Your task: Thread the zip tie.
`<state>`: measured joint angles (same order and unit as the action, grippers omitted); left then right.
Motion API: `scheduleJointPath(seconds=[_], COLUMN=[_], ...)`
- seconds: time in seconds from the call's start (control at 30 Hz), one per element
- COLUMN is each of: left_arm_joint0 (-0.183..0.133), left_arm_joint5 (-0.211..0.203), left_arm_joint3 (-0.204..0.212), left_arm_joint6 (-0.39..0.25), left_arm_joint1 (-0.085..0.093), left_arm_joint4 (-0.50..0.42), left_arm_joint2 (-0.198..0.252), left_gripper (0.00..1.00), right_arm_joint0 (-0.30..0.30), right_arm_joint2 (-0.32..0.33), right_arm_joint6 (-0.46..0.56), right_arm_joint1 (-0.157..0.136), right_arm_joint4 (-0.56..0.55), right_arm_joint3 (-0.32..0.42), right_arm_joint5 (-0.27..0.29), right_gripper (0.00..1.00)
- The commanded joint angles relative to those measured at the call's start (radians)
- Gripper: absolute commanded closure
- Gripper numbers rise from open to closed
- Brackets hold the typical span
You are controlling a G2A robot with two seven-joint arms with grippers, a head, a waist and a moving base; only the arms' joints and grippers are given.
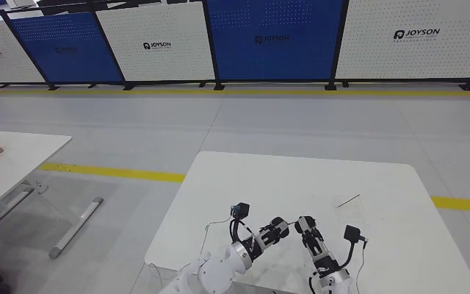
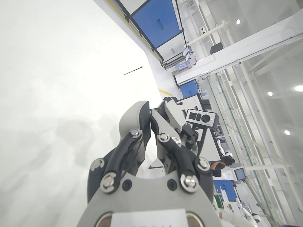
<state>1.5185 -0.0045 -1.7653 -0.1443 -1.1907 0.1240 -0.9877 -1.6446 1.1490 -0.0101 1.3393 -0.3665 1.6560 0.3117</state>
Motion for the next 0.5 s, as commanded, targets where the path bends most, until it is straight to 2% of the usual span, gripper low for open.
scheduleJointPath(seconds=[0.0,0.07,0.2,0.47], left_arm_joint0=[-0.001,-0.004,-0.011,-0.016], left_arm_joint5=[0.001,0.007,0.015,0.029], left_arm_joint3=[0.004,0.008,0.017,0.023], left_arm_joint6=[0.002,0.001,-0.005,0.007], left_arm_joint1=[-0.001,-0.001,-0.002,-0.004], left_arm_joint4=[-0.003,-0.005,-0.009,-0.024], left_arm_joint2=[0.000,0.001,0.004,0.000], left_gripper=[1.00,1.00,1.00,1.00], right_arm_joint0=[-0.002,-0.004,-0.006,-0.009], right_arm_joint2=[0.002,0.004,0.005,0.008], right_arm_joint6=[0.001,-0.001,-0.005,-0.015], right_arm_joint1=[-0.001,-0.001,-0.002,-0.003], right_arm_joint4=[0.000,-0.002,-0.004,-0.009], right_arm_joint3=[0.001,0.001,0.000,-0.007], right_arm_joint5=[0.006,0.010,0.014,0.024], right_gripper=[0.66,0.62,0.66,0.85])
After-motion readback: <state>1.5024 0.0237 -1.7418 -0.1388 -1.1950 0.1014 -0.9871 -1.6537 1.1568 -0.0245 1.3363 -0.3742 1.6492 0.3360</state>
